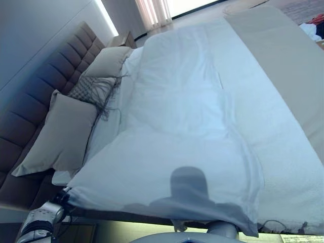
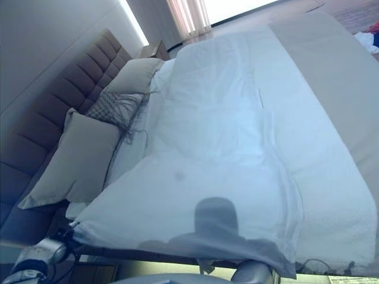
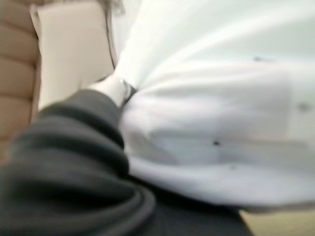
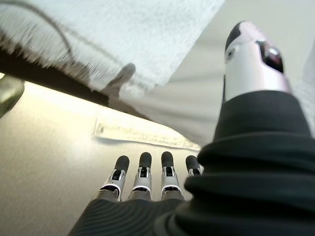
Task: Make the bed neatly
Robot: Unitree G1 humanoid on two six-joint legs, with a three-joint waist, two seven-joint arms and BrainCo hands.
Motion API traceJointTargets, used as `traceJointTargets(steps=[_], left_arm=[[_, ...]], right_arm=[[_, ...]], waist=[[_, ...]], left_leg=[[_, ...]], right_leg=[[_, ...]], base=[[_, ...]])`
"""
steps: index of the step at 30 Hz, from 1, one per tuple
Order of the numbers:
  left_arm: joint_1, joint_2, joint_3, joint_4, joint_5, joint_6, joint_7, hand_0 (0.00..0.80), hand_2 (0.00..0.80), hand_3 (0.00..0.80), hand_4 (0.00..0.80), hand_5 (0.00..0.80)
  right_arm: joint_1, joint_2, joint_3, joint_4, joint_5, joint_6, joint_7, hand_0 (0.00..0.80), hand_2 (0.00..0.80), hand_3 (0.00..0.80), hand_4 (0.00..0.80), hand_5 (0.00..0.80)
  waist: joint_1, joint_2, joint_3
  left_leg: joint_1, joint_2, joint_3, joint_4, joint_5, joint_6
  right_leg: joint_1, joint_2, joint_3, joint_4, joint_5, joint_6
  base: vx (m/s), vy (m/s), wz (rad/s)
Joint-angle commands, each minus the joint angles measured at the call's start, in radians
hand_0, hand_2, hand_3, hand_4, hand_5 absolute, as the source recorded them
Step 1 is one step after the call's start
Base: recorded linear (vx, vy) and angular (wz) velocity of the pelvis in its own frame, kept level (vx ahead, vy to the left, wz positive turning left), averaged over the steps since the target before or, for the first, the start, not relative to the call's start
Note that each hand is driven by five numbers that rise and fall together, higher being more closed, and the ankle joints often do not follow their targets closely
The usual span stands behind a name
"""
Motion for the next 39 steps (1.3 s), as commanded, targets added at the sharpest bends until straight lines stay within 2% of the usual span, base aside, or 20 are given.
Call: traceJointTargets(steps=[1, 7, 12, 15, 18, 20, 21, 28, 32, 33, 39], left_arm=[[0.067, 0.492, 0.353, 0.096, 0.030, -0.229, 0.025, 0.800, 0.800, 0.800, 0.800, 0.800], [0.057, 0.447, 0.349, 0.166, 0.017, -0.256, 0.050, 0.800, 0.800, 0.800, 0.800, 0.800], [0.071, 0.422, 0.376, 0.212, -0.009, -0.312, 0.096, 0.800, 0.800, 0.800, 0.800, 0.800], [0.087, 0.406, 0.374, 0.227, 0.037, -0.319, 0.052, 0.800, 0.800, 0.800, 0.800, 0.800], [0.089, 0.374, 0.345, 0.204, 0.071, -0.295, -0.024, 0.800, 0.800, 0.800, 0.800, 0.800], [0.087, 0.342, 0.322, 0.167, 0.078, -0.294, -0.064, 0.326, 0.326, 0.326, 0.326, 0.326], [0.083, 0.325, 0.308, 0.141, 0.079, -0.280, -0.090, 0.000, 0.000, 0.000, 0.000, 0.000], [0.060, 0.196, 0.244, -0.001, -0.045, -0.249, -0.161, 0.000, 0.000, 0.000, 0.000, 0.000], [0.059, 0.097, 0.216, -0.064, -0.072, -0.276, -0.231, 0.000, 0.000, 0.000, 0.000, 0.000], [0.060, 0.095, 0.216, -0.065, -0.073, -0.276, -0.231, 0.000, 0.000, 0.000, 0.000, 0.000], [0.073, -0.072, 0.177, -0.080, -0.054, -0.308, -0.313, 0.000, 0.000, 0.000, 0.000, 0.000]], right_arm=[[-0.032, -0.023, -0.020, 0.065, -0.001, -0.014, 0.010, 0.000, 0.000, 0.000, 0.000, 0.000], [-0.040, -0.027, -0.025, 0.077, -0.007, -0.026, 0.036, 0.000, 0.000, 0.000, 0.000, 0.000], [-0.053, -0.002, -0.006, 0.084, 0.005, -0.076, -0.004, 0.000, 0.000, 0.000, 0.000, 0.000], [-0.054, 0.022, 0.011, 0.083, 0.023, -0.102, -0.025, 0.000, 0.000, 0.000, 0.000, 0.000], [-0.051, 0.043, 0.015, 0.070, 0.032, -0.104, -0.038, 0.000, 0.000, 0.000, 0.000, 0.000], [-0.051, 0.054, 0.013, 0.057, 0.029, -0.097, -0.044, 0.000, 0.000, 0.000, 0.000, 0.000], [-0.051, 0.057, 0.013, 0.050, 0.024, -0.092, -0.044, 0.000, 0.000, 0.000, 0.000, 0.000], [-0.062, 0.082, 0.005, 0.022, 0.017, -0.085, -0.040, 0.000, 0.000, 0.000, 0.000, 0.000], [-0.067, 0.111, 0.006, 0.030, 0.024, -0.094, -0.043, 0.000, 0.000, 0.000, 0.000, 0.000], [-0.067, 0.111, 0.005, 0.030, 0.024, -0.094, -0.043, 0.000, 0.000, 0.000, 0.000, 0.000], [-0.070, 0.162, 0.012, 0.047, 0.052, -0.099, -0.053, 0.000, 0.000, 0.000, 0.000, 0.000]], waist=[[0.059, 0.003, 0.001], [0.056, -0.009, -0.003], [0.051, -0.003, -0.003], [0.051, 0.001, -0.003], [0.056, -0.002, -0.001], [0.061, -0.008, -0.001], [0.062, -0.011, -0.001], [0.073, -0.027, 0.000], [0.082, -0.049, 0.000], [0.083, -0.048, 0.000], [0.104, -0.085, 0.002]], left_leg=[[-0.030, -0.049, -0.044, 0.020, -0.105, 0.035], [-0.020, -0.045, -0.042, 0.012, -0.109, 0.031], [-0.015, -0.047, -0.043, 0.011, -0.112, 0.035], [-0.016, -0.048, -0.049, 0.015, -0.113, 0.038], [-0.018, -0.047, -0.055, 0.023, -0.114, 0.040], [-0.019, -0.046, -0.060, 0.027, -0.115, 0.040], [-0.019, -0.045, -0.061, 0.027, -0.115, 0.040], [-0.021, -0.043, -0.065, 0.025, -0.119, 0.041], [-0.020, -0.037, -0.066, 0.023, -0.122, 0.043], [-0.019, -0.037, -0.066, 0.023, -0.122, 0.043], [-0.019, -0.025, -0.075, 0.018, -0.121, 0.045]], right_leg=[[0.227, -0.045, -0.038, -0.399, 0.272, 0.101], [0.231, -0.038, -0.041, -0.412, 0.272, 0.103], [0.231, -0.035, -0.030, -0.417, 0.271, 0.102], [0.233, -0.034, -0.030, -0.415, 0.272, 0.098], [0.236, -0.037, -0.038, -0.411, 0.274, 0.096], [0.240, -0.038, -0.044, -0.410, 0.275, 0.096], [0.240, -0.037, -0.045, -0.410, 0.274, 0.096], [0.238, -0.031, -0.044, -0.415, 0.276, 0.095], [0.237, -0.025, -0.046, -0.417, 0.279, 0.093], [0.237, -0.025, -0.046, -0.417, 0.279, 0.093], [0.244, -0.014, -0.057, -0.422, 0.285, 0.088]], base=[[0.000, 0.000, 0.00], [0.000, 0.000, 0.00], [0.008, 0.014, -0.01], [0.004, 0.013, -0.03], [0.001, 0.004, -0.02], [0.001, -0.006, 0.02], [-0.001, -0.007, 0.04], [-0.027, -0.013, 0.06], [-0.027, -0.049, 0.07], [-0.031, -0.046, 0.08], [-0.041, -0.059, 0.09]])
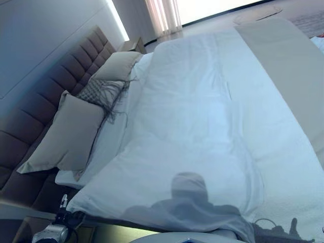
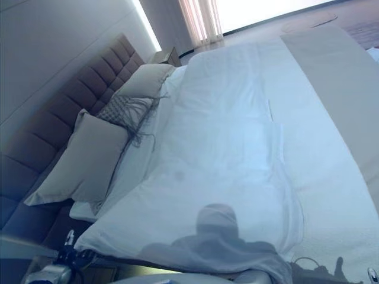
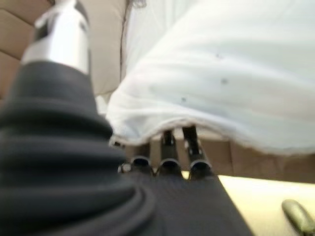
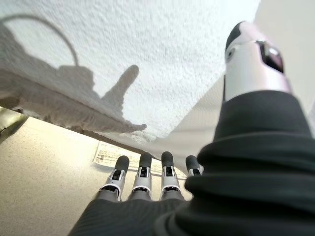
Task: Make the bed neatly
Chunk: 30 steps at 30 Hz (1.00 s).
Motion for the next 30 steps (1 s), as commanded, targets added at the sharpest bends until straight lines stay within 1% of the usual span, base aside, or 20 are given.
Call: traceJointTargets(steps=[1, 6, 9, 12, 16, 19, 22, 23, 26, 30], left_arm=[[-0.011, 0.108, 0.086, -0.094, -0.038, -0.178, -0.074, 0.000, 0.000, 0.000, 0.000, 0.000], [-0.002, 0.057, 0.089, -0.044, -0.022, -0.189, -0.075, 0.000, 0.000, 0.000, 0.000, 0.000], [0.004, 0.047, 0.088, -0.011, 0.012, -0.206, -0.102, 0.000, 0.000, 0.000, 0.000, 0.000], [0.009, 0.036, 0.071, -0.001, 0.037, -0.227, -0.126, 0.000, 0.000, 0.000, 0.000, 0.000], [0.027, 0.018, 0.072, -0.003, 0.018, -0.220, -0.150, 0.000, 0.000, 0.000, 0.000, 0.000], [0.048, 0.010, 0.094, 0.006, 0.002, -0.199, -0.154, 0.000, 0.000, 0.000, 0.000, 0.000], [0.060, 0.004, 0.107, 0.031, 0.016, -0.196, -0.169, 0.000, 0.000, 0.000, 0.000, 0.000], [0.064, -0.001, 0.094, 0.041, 0.008, -0.205, -0.180, 0.000, 0.000, 0.000, 0.000, 0.000], [0.068, -0.022, 0.088, 0.068, 0.034, -0.230, -0.192, 0.000, 0.000, 0.000, 0.000, 0.000], [0.069, -0.023, 0.085, 0.071, 0.073, -0.252, -0.192, 0.000, 0.000, 0.000, 0.000, 0.000]], right_arm=[[-0.047, 0.085, -0.071, 0.052, 0.048, -0.042, -0.005, 0.000, 0.000, 0.000, 0.000, 0.000], [-0.058, 0.118, -0.044, 0.065, 0.082, -0.055, -0.005, 0.000, 0.000, 0.000, 0.000, 0.000], [-0.063, 0.134, -0.025, 0.072, 0.101, -0.059, -0.003, 0.000, 0.000, 0.000, 0.000, 0.000], [-0.065, 0.147, -0.014, 0.074, 0.114, -0.060, 0.000, 0.000, 0.000, 0.000, 0.000, 0.000], [-0.067, 0.168, -0.011, 0.077, 0.131, -0.066, -0.003, 0.000, 0.000, 0.000, 0.000, 0.000], [-0.066, 0.179, -0.008, 0.081, 0.138, -0.070, -0.003, 0.000, 0.000, 0.000, 0.000, 0.000], [-0.065, 0.182, -0.007, 0.087, 0.144, -0.072, -0.007, 0.000, 0.000, 0.000, 0.000, 0.000], [-0.065, 0.183, -0.014, 0.087, 0.137, -0.072, -0.007, 0.000, 0.000, 0.000, 0.000, 0.000], [-0.060, 0.187, -0.025, 0.083, 0.121, -0.069, 0.004, 0.000, 0.000, 0.000, 0.000, 0.000], [-0.068, 0.181, -0.045, 0.068, 0.090, -0.044, 0.004, 0.000, 0.000, 0.000, 0.000, 0.000]], waist=[[0.047, -0.077, 0.007], [0.059, -0.104, 0.001], [0.065, -0.119, 0.000], [0.073, -0.129, 0.000], [0.093, -0.141, -0.001], [0.108, -0.145, -0.001], [0.119, -0.150, -0.003], [0.119, -0.150, -0.004], [0.117, -0.153, -0.003], [0.111, -0.166, -0.010]], left_leg=[[-0.026, -0.037, -0.035, 0.000, -0.125, 0.048], [-0.022, -0.028, -0.040, -0.007, -0.123, 0.046], [-0.020, -0.023, -0.045, -0.005, -0.124, 0.048], [-0.021, -0.020, -0.051, -0.007, -0.123, 0.050], [-0.022, -0.019, -0.061, -0.007, -0.125, 0.053], [-0.023, -0.020, -0.072, -0.003, -0.129, 0.055], [-0.022, -0.022, -0.083, 0.001, -0.130, 0.055], [-0.017, -0.023, -0.086, 0.001, -0.133, 0.058], [-0.008, -0.021, -0.089, 0.008, -0.138, 0.061], [0.000, -0.016, -0.079, -0.001, -0.132, 0.059]], right_leg=[[0.142, -0.045, -0.018, -0.322, 0.256, 0.079], [0.150, -0.029, -0.027, -0.335, 0.261, 0.075], [0.153, -0.025, -0.029, -0.334, 0.262, 0.071], [0.156, -0.022, -0.033, -0.333, 0.262, 0.070], [0.160, -0.021, -0.042, -0.332, 0.263, 0.069], [0.163, -0.022, -0.049, -0.331, 0.264, 0.069], [0.170, -0.025, -0.056, -0.329, 0.264, 0.069], [0.176, -0.025, -0.059, -0.329, 0.262, 0.068], [0.190, -0.026, -0.069, -0.326, 0.261, 0.069], [0.189, -0.013, -0.067, -0.332, 0.266, 0.070]], base=[[-0.042, -0.068, 0.19], [-0.037, -0.057, 0.14], [-0.025, -0.050, 0.12], [-0.027, -0.034, 0.10], [-0.033, -0.026, 0.10], [-0.025, -0.012, 0.06], [0.002, -0.001, 0.07], [0.019, -0.003, 0.14], [0.025, -0.020, 0.20], [0.017, -0.042, 0.15]])
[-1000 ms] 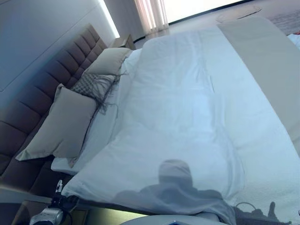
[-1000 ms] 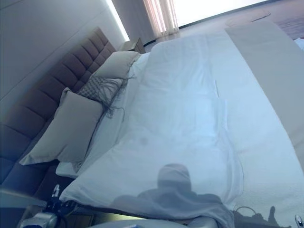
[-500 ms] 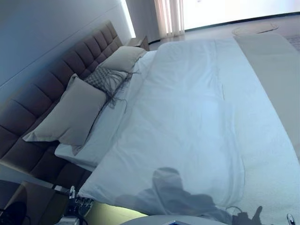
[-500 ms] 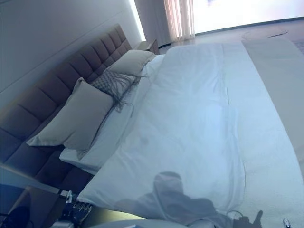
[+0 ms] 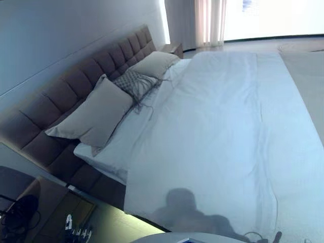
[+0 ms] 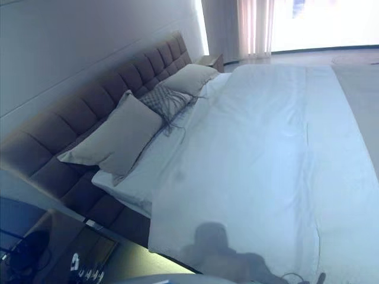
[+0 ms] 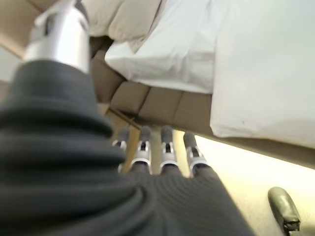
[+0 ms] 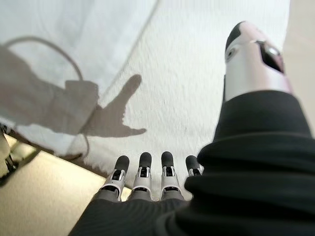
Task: Make the bed neatly
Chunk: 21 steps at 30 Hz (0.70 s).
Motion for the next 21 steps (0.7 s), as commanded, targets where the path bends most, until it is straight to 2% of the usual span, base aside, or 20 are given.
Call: traceJointTargets(steps=[1, 6, 8, 13, 21], left_arm=[[-0.064, 0.055, 0.071, -0.025, 0.035, -0.061, -0.032, 0.000, 0.000, 0.000, 0.000, 0.000], [-0.078, 0.087, 0.029, -0.147, 0.057, -0.052, -0.040, 0.000, 0.000, 0.000, 0.000, 0.000], [-0.094, 0.100, 0.001, -0.219, 0.060, -0.024, -0.039, 0.000, 0.000, 0.000, 0.000, 0.000], [-0.129, 0.088, -0.079, -0.281, 0.078, 0.001, -0.066, 0.000, 0.000, 0.000, 0.000, 0.000], [-0.182, -0.011, -0.272, -0.300, 0.228, -0.111, -0.064, 0.000, 0.000, 0.000, 0.000, 0.000]], right_arm=[[-0.086, 0.032, -0.088, 0.056, -0.025, -0.005, -0.002, 0.000, 0.000, 0.000, 0.000, 0.000], [-0.088, 0.001, -0.094, 0.047, -0.019, 0.029, -0.028, 0.000, 0.000, 0.000, 0.000, 0.000], [-0.088, -0.011, -0.098, 0.048, -0.015, 0.042, -0.042, 0.000, 0.000, 0.000, 0.000, 0.000], [-0.096, -0.020, -0.095, 0.042, -0.027, 0.065, -0.053, 0.000, 0.000, 0.000, 0.000, 0.000], [-0.118, 0.022, -0.060, 0.015, -0.047, 0.056, -0.017, 0.000, 0.000, 0.000, 0.000, 0.000]], waist=[[0.003, -0.065, 0.057], [0.003, -0.070, 0.053], [0.002, -0.069, 0.051], [-0.010, -0.068, 0.048], [-0.035, -0.082, 0.055]], left_leg=[[0.043, -0.003, -0.027, 0.006, -0.060, 0.029], [0.045, 0.003, -0.015, -0.002, -0.056, 0.025], [0.044, 0.005, -0.009, -0.004, -0.054, 0.024], [0.042, 0.005, 0.005, -0.002, -0.056, 0.025], [0.048, 0.007, 0.032, 0.010, -0.065, 0.040]], right_leg=[[0.220, 0.021, -0.051, -0.462, 0.327, 0.060], [0.217, 0.034, -0.046, -0.478, 0.335, 0.063], [0.213, 0.035, -0.045, -0.480, 0.337, 0.065], [0.203, 0.032, -0.042, -0.475, 0.341, 0.069], [0.189, 0.036, -0.017, -0.472, 0.350, 0.069]], base=[[0.001, -0.043, -0.01], [0.000, -0.014, -0.01], [0.000, 0.000, 0.00], [0.000, 0.000, 0.00], [0.023, -0.070, -0.12]])
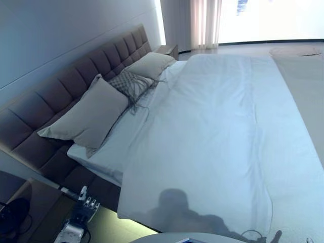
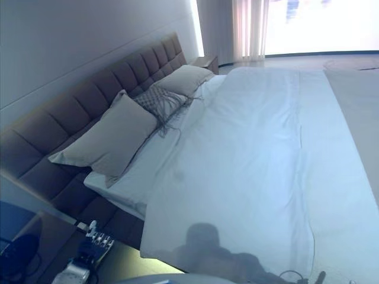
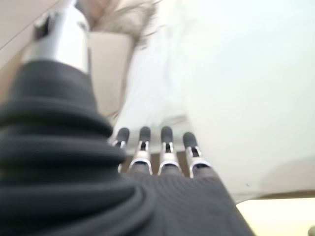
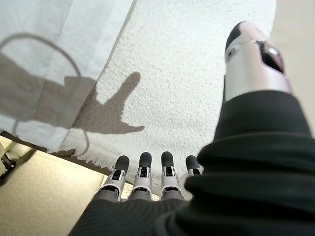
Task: Make the bed neatly
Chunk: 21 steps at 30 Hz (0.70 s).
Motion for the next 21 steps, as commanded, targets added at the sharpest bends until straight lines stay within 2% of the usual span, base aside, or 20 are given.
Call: traceJointTargets(steps=[1, 5, 10, 13, 14, 16, 19, 21], left_arm=[[-0.101, -0.009, 0.020, -0.083, 0.092, -0.102, -0.022, 0.000, 0.000, 0.000, 0.000, 0.000], [-0.085, -0.040, -0.048, -0.183, 0.122, -0.140, -0.006, 0.000, 0.000, 0.000, 0.000, 0.000], [-0.043, -0.050, -0.094, -0.253, 0.168, -0.177, -0.003, 0.000, 0.000, 0.000, 0.000, 0.000], [-0.031, -0.048, -0.117, -0.278, 0.196, -0.196, -0.003, 0.000, 0.000, 0.000, 0.000, 0.000], [-0.027, -0.048, -0.122, -0.304, 0.202, -0.189, 0.001, 0.000, 0.000, 0.000, 0.000, 0.000], [-0.019, -0.048, -0.118, -0.343, 0.217, -0.166, 0.003, 0.000, 0.000, 0.000, 0.000, 0.000], [-0.017, -0.031, -0.104, -0.362, 0.239, -0.129, -0.012, 0.000, 0.000, 0.000, 0.000, 0.000], [-0.011, -0.015, -0.111, -0.387, 0.246, -0.114, -0.011, 0.000, 0.000, 0.000, 0.000, 0.000]], right_arm=[[-0.092, 0.068, -0.023, 0.014, -0.032, -0.035, 0.045, 0.000, 0.000, 0.000, 0.000, 0.000], [-0.095, 0.128, 0.023, -0.078, 0.003, -0.059, 0.099, 0.000, 0.000, 0.000, 0.000, 0.000], [-0.107, 0.214, 0.100, -0.196, 0.049, -0.083, 0.151, 0.000, 0.000, 0.000, 0.000, 0.000], [-0.119, 0.250, 0.145, -0.250, 0.059, -0.091, 0.159, 0.000, 0.000, 0.000, 0.000, 0.000], [-0.127, 0.264, 0.168, -0.282, 0.060, -0.093, 0.151, 0.000, 0.000, 0.000, 0.000, 0.000], [-0.150, 0.283, 0.197, -0.314, 0.062, -0.106, 0.146, 0.000, 0.000, 0.000, 0.000, 0.000], [-0.161, 0.276, 0.230, -0.332, 0.086, -0.128, 0.161, 0.000, 0.000, 0.000, 0.000, 0.000], [-0.162, 0.288, 0.215, -0.358, 0.064, -0.118, 0.172, 0.000, 0.000, 0.000, 0.000, 0.000]], waist=[[-0.004, -0.072, 0.068], [0.008, -0.096, 0.085], [0.030, -0.116, 0.099], [0.045, -0.125, 0.108], [0.058, -0.129, 0.118], [0.083, -0.132, 0.124], [0.096, -0.129, 0.124], [0.089, -0.126, 0.132]], left_leg=[[0.032, -0.011, -0.017, 0.027, -0.071, 0.048], [0.020, -0.011, -0.018, 0.067, -0.095, 0.061], [0.003, -0.008, -0.036, 0.128, -0.121, 0.071], [-0.021, -0.007, -0.068, 0.191, -0.143, 0.073], [-0.030, -0.010, -0.095, 0.225, -0.160, 0.076], [-0.039, -0.027, -0.123, 0.248, -0.179, 0.087], [-0.037, -0.060, -0.123, 0.236, -0.190, 0.105], [-0.037, -0.087, -0.114, 0.235, -0.202, 0.127]], right_leg=[[0.190, -0.001, -0.043, -0.426, 0.337, 0.069], [0.184, 0.001, -0.035, -0.427, 0.346, 0.068], [0.183, 0.008, -0.022, -0.419, 0.342, 0.056], [0.175, 0.003, -0.005, -0.399, 0.338, 0.046], [0.176, -0.001, 0.007, -0.393, 0.341, 0.041], [0.181, -0.011, 0.023, -0.396, 0.355, 0.037], [0.166, -0.041, 0.037, -0.396, 0.386, 0.047], [0.137, -0.073, 0.044, -0.389, 0.423, 0.061]], base=[[0.007, -0.134, -0.13], [-0.018, -0.131, -0.13], [-0.023, -0.084, -0.10], [-0.051, -0.025, -0.04], [-0.067, 0.001, -0.12], [-0.076, 0.046, -0.28], [-0.070, 0.201, -0.29], [-0.129, 0.247, -0.03]])
